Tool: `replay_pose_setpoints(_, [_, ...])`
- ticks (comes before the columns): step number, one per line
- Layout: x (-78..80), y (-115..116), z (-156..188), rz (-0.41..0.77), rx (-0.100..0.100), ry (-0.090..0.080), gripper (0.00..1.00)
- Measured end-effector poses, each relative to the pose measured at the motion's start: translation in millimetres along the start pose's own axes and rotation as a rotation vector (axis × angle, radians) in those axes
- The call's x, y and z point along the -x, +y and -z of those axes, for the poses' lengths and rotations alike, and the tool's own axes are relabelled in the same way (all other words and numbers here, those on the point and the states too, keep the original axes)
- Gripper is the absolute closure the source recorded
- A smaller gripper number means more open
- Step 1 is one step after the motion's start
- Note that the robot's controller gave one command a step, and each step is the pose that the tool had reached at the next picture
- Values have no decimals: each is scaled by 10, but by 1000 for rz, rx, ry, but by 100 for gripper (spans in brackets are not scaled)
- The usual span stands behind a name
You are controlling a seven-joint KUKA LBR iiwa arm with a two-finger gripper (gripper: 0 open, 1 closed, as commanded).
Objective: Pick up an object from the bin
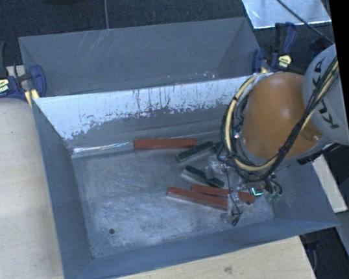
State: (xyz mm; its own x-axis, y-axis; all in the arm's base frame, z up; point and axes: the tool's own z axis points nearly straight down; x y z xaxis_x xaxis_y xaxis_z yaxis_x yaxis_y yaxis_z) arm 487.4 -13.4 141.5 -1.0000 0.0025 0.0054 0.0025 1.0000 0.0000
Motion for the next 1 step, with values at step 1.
replay_pose_setpoints(1, [135, -394, -729, -158, 0, -8, 0])
